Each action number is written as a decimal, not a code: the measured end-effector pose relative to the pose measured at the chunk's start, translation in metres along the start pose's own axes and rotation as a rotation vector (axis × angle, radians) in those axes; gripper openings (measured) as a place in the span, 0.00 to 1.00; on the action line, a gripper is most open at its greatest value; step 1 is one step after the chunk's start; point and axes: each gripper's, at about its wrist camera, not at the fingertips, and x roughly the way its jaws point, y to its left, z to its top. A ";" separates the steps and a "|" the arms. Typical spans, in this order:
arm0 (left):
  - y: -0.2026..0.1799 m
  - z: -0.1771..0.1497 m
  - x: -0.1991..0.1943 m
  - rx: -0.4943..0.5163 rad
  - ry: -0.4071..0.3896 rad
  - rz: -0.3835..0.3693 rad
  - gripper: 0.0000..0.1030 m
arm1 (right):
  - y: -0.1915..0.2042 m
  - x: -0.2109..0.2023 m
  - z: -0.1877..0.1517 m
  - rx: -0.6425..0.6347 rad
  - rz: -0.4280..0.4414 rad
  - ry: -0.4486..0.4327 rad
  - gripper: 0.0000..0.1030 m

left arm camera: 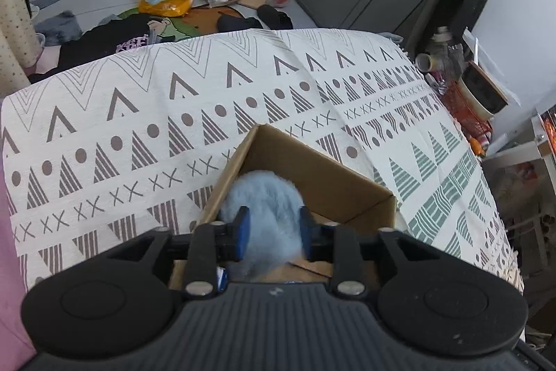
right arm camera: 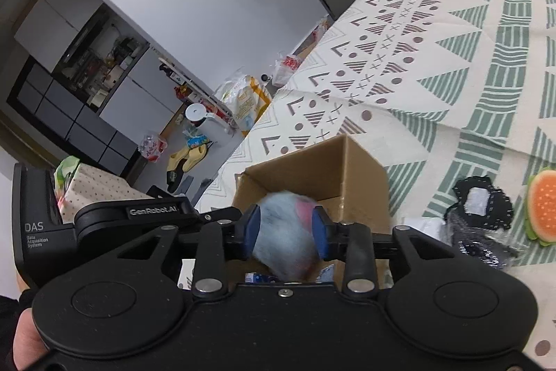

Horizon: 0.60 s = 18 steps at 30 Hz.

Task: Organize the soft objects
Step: 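Carry the grey plush into the cardboard box and release it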

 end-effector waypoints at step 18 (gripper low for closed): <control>-0.069 -0.027 -0.040 0.177 -0.195 0.036 0.74 | -0.031 -0.059 0.019 0.015 -0.182 -0.079 0.80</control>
